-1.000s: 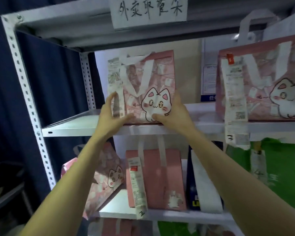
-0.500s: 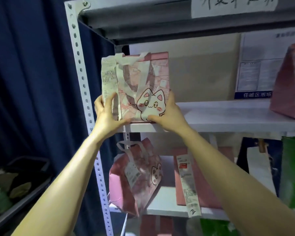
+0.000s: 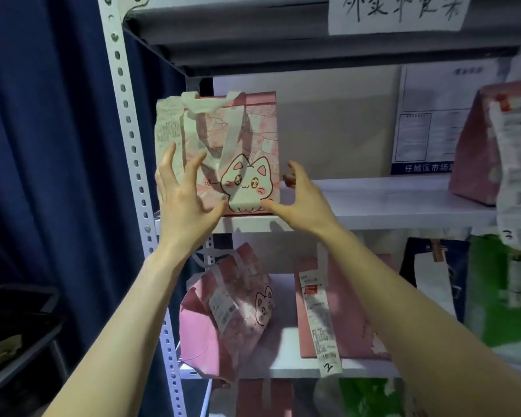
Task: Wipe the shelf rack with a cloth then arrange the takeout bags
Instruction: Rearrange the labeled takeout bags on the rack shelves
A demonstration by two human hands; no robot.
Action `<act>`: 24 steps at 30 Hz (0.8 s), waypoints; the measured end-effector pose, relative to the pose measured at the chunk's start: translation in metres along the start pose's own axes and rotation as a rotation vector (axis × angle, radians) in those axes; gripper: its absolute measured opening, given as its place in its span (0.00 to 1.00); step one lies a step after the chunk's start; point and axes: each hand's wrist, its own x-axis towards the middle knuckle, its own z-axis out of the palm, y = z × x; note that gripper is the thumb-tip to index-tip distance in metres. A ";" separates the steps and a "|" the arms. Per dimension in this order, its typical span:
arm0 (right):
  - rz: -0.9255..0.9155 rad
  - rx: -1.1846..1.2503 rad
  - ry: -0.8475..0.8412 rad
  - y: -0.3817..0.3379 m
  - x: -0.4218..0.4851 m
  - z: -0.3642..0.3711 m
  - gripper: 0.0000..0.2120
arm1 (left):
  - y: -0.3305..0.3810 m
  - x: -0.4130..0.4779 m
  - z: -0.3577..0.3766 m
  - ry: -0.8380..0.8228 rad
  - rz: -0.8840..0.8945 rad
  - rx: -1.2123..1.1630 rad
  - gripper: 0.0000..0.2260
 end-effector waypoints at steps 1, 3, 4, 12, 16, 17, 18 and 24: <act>0.011 -0.023 0.015 0.004 -0.003 -0.009 0.52 | 0.012 0.002 0.007 0.019 0.044 -0.026 0.38; 0.021 -0.051 0.059 0.017 -0.011 -0.032 0.48 | 0.038 0.006 0.027 0.020 0.114 -0.097 0.34; 0.018 -0.057 0.087 0.026 -0.015 -0.046 0.45 | 0.053 0.007 0.039 0.005 0.136 -0.134 0.33; 0.069 -0.131 0.268 0.122 -0.059 -0.194 0.36 | 0.187 0.001 0.162 -0.190 0.156 -0.296 0.31; 0.070 -0.168 0.383 0.176 -0.083 -0.276 0.31 | 0.258 -0.010 0.230 -0.294 0.123 -0.373 0.34; 0.067 -0.175 0.428 0.190 -0.088 -0.296 0.30 | 0.277 -0.013 0.247 -0.323 0.090 -0.410 0.34; 0.061 -0.190 0.484 0.204 -0.093 -0.315 0.29 | 0.295 -0.016 0.262 -0.351 0.055 -0.458 0.35; 0.104 -0.272 0.729 0.296 -0.105 -0.419 0.36 | 0.374 -0.024 0.322 -0.395 -0.052 -0.584 0.40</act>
